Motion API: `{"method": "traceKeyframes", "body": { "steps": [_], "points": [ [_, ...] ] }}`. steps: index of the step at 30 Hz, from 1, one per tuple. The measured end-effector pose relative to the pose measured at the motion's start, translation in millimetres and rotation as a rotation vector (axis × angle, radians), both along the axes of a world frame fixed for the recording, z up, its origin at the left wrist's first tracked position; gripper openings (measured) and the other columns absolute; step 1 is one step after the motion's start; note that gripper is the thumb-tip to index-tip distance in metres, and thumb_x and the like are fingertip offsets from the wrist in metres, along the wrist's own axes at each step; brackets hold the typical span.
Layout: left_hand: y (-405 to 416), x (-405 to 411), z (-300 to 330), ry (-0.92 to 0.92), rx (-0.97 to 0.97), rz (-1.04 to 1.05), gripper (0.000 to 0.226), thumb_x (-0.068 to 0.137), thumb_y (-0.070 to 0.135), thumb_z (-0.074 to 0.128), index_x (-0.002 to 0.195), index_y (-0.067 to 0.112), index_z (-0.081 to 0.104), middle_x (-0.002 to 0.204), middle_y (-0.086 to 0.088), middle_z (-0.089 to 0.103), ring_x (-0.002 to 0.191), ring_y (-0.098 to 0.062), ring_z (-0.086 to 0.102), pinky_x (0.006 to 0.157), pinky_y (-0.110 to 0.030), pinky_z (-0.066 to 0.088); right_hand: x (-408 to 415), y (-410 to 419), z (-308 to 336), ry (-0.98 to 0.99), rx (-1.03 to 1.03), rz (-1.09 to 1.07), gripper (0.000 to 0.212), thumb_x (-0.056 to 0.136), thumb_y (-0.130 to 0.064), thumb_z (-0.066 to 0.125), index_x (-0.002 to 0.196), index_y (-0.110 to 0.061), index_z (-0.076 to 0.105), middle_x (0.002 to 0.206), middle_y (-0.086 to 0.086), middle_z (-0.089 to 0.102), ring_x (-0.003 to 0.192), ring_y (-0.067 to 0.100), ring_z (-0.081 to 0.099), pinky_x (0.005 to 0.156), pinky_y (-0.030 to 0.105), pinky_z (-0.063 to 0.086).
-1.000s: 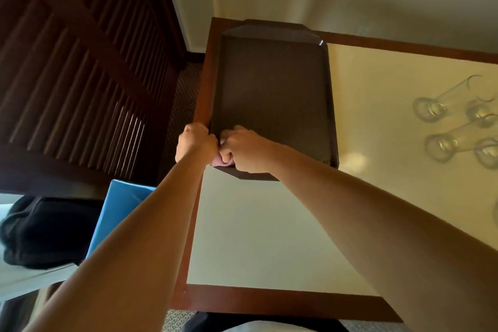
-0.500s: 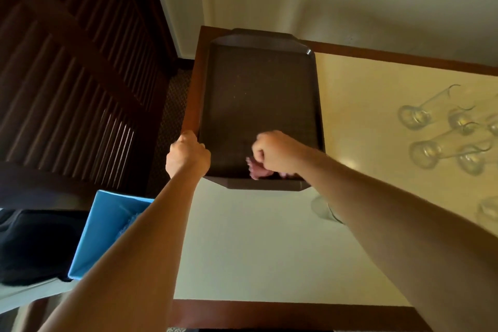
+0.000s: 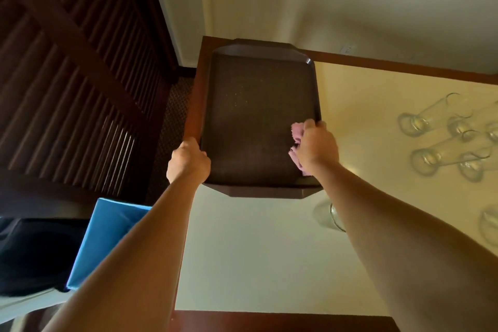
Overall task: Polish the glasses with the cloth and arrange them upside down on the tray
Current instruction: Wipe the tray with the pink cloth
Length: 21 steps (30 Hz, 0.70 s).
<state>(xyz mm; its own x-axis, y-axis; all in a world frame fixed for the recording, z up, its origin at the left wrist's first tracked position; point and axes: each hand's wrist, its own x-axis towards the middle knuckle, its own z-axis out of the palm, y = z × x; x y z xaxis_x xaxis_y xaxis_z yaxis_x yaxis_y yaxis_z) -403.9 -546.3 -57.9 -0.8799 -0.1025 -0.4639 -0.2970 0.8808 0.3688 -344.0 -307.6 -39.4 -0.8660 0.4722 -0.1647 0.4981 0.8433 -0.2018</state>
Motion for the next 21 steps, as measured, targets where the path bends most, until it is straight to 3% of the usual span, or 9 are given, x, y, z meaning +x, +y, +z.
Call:
{"method": "traceKeyframes", "body": {
  "steps": [2, 4, 6, 8, 11, 14, 17, 19, 21],
  "points": [
    [-1, 1, 0, 0.039, -0.002, -0.010, 0.027, 0.106, 0.024, 0.056, 0.130, 0.011, 0.057, 0.121, -0.018, 0.067, 0.110, -0.041, 0.067, 0.090, -0.050, 0.055, -9, -9, -8, 0.069, -0.116, -0.152, 0.051, 0.080, -0.024, 0.084, 0.124, -0.017, 0.060, 0.127, 0.011, 0.056, 0.109, 0.032, 0.064, 0.091, 0.035, 0.055],
    [-1, 5, -3, 0.083, 0.001, -0.007, 0.024, 0.106, 0.021, 0.056, 0.128, 0.011, 0.058, 0.119, -0.017, 0.068, 0.109, -0.039, 0.067, 0.088, -0.049, 0.054, -21, -43, -24, 0.173, -0.215, -0.136, 0.060, 0.072, -0.026, 0.089, 0.124, -0.026, 0.061, 0.129, 0.006, 0.055, 0.114, 0.026, 0.061, 0.094, 0.031, 0.054],
    [-1, 8, -7, 0.109, 0.002, -0.008, 0.021, 0.106, 0.020, 0.056, 0.125, 0.012, 0.057, 0.116, -0.016, 0.068, 0.105, -0.039, 0.067, 0.082, -0.047, 0.052, -37, -93, -38, 0.241, -0.307, 0.058, 0.066, 0.072, -0.020, 0.086, 0.131, -0.026, 0.059, 0.133, 0.008, 0.049, 0.120, 0.027, 0.051, 0.098, 0.030, 0.049],
    [-2, 7, -10, 0.110, 0.003, 0.000, 0.020, 0.105, 0.020, 0.054, 0.124, 0.013, 0.057, 0.115, -0.016, 0.068, 0.103, -0.041, 0.066, 0.076, -0.043, 0.047, -50, -135, -40, 0.218, -0.361, 0.292, 0.058, 0.080, -0.017, 0.075, 0.135, -0.019, 0.058, 0.134, 0.014, 0.044, 0.120, 0.035, 0.043, 0.102, 0.040, 0.046],
    [-6, 5, -13, 0.107, 0.024, 0.010, 0.018, 0.105, 0.022, 0.055, 0.121, 0.015, 0.059, 0.114, -0.016, 0.069, 0.102, -0.040, 0.066, 0.080, -0.045, 0.051, -58, -122, -40, 0.204, -0.226, 0.547, 0.057, 0.086, -0.013, 0.069, 0.140, -0.021, 0.055, 0.130, 0.016, 0.046, 0.116, 0.036, 0.042, 0.097, 0.044, 0.045],
    [-10, 6, -13, 0.089, 0.000, -0.002, 0.021, 0.106, 0.026, 0.056, 0.122, 0.014, 0.058, 0.116, -0.016, 0.068, 0.105, -0.040, 0.067, 0.086, -0.049, 0.055, -41, -50, -52, 0.271, -0.181, 0.231, 0.043, 0.091, -0.015, 0.069, 0.132, -0.019, 0.059, 0.135, 0.015, 0.045, 0.115, 0.029, 0.050, 0.091, 0.039, 0.054],
    [-3, 6, -10, 0.144, -0.092, -0.069, 0.036, 0.104, 0.025, 0.058, 0.138, 0.016, 0.051, 0.135, -0.017, 0.056, 0.123, -0.040, 0.057, 0.093, -0.053, 0.052, -32, 10, -48, 0.189, -0.104, -0.222, 0.056, 0.092, -0.013, 0.069, 0.142, -0.014, 0.044, 0.142, 0.021, 0.036, 0.129, 0.037, 0.039, 0.104, 0.041, 0.050],
    [4, 5, -10, 0.258, -0.188, -0.234, 0.059, 0.101, 0.036, 0.060, 0.152, 0.018, 0.039, 0.151, -0.017, 0.043, 0.138, -0.041, 0.045, 0.105, -0.053, 0.046, -44, 9, -45, 0.229, -0.140, -0.266, 0.060, 0.089, -0.011, 0.073, 0.142, -0.014, 0.045, 0.143, 0.020, 0.036, 0.132, 0.037, 0.037, 0.106, 0.039, 0.047],
    [9, 4, -15, 0.260, -0.239, -0.423, 0.089, 0.097, 0.067, 0.050, 0.164, 0.015, 0.021, 0.166, -0.019, 0.025, 0.152, -0.041, 0.030, 0.119, -0.052, 0.034, -62, -18, -47, 0.308, -0.210, -0.167, 0.063, 0.083, -0.012, 0.079, 0.139, -0.015, 0.051, 0.143, 0.017, 0.039, 0.133, 0.035, 0.037, 0.109, 0.039, 0.046]
  ]
}}
